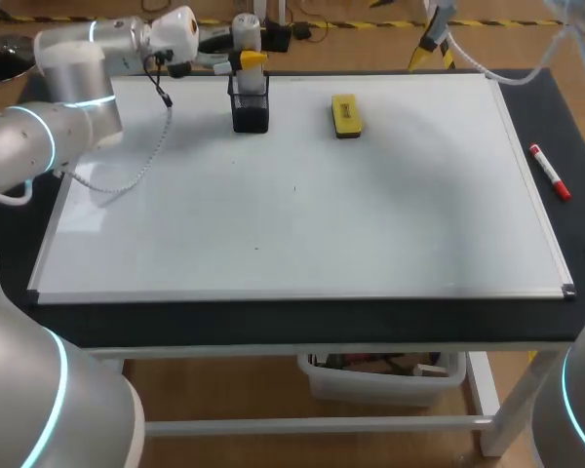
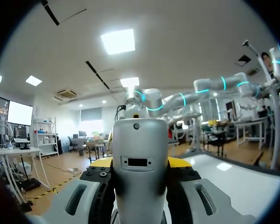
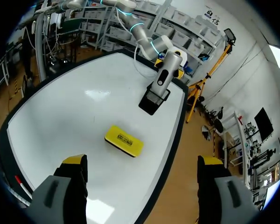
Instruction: Pick up the inspection probe, press it on each red-marked spot on the whiteboard one by one, put down the probe, pick up the eraser, and wipe off all the red marks.
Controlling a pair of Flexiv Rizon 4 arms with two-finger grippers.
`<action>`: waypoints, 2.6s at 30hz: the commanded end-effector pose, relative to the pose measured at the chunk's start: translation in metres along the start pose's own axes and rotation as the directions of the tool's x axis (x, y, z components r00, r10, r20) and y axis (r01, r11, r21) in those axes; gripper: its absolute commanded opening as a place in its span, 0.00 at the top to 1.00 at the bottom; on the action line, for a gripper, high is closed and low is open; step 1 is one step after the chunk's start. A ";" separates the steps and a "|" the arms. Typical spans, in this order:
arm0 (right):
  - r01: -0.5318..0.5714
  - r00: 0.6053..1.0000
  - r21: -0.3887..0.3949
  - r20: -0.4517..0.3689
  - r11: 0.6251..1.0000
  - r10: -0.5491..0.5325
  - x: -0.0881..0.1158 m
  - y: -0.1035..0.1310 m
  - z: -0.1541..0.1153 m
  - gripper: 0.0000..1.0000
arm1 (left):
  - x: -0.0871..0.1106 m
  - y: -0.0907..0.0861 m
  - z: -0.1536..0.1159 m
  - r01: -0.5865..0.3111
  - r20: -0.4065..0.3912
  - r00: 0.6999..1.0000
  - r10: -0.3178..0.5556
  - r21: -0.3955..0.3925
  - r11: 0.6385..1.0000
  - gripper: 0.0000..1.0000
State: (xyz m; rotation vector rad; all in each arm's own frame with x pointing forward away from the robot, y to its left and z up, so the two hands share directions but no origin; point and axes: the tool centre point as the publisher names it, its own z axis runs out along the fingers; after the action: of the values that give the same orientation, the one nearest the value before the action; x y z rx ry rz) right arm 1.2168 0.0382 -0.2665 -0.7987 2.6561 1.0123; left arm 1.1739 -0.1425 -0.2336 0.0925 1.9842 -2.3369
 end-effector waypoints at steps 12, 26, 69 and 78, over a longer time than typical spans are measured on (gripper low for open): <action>0.002 1.000 0.003 -0.004 1.000 -0.002 0.000 0.001 -0.001 0.00 | -0.002 0.025 -0.004 0.003 -0.089 0.996 -0.003 -0.001 1.000 1.00; 0.002 1.000 0.003 -0.004 1.000 -0.002 0.000 0.001 -0.001 0.00 | 0.000 0.041 -0.007 -0.003 -0.137 0.991 0.004 0.010 1.000 1.00; 0.002 1.000 0.003 -0.004 1.000 -0.002 0.000 0.001 -0.001 0.00 | 0.067 -0.010 -0.067 0.069 0.438 0.892 0.114 -0.381 0.922 0.00; 0.002 1.000 0.003 -0.004 1.000 -0.002 0.000 0.001 -0.001 0.00 | 0.098 -0.021 -0.069 0.093 0.510 0.838 0.194 -0.485 0.870 0.00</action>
State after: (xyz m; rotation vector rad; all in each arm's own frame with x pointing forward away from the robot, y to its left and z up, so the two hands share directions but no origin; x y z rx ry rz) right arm 1.2167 0.0383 -0.2666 -0.7987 2.6558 1.0122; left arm 1.1144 -0.0742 -0.2416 0.1834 2.3305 -2.1559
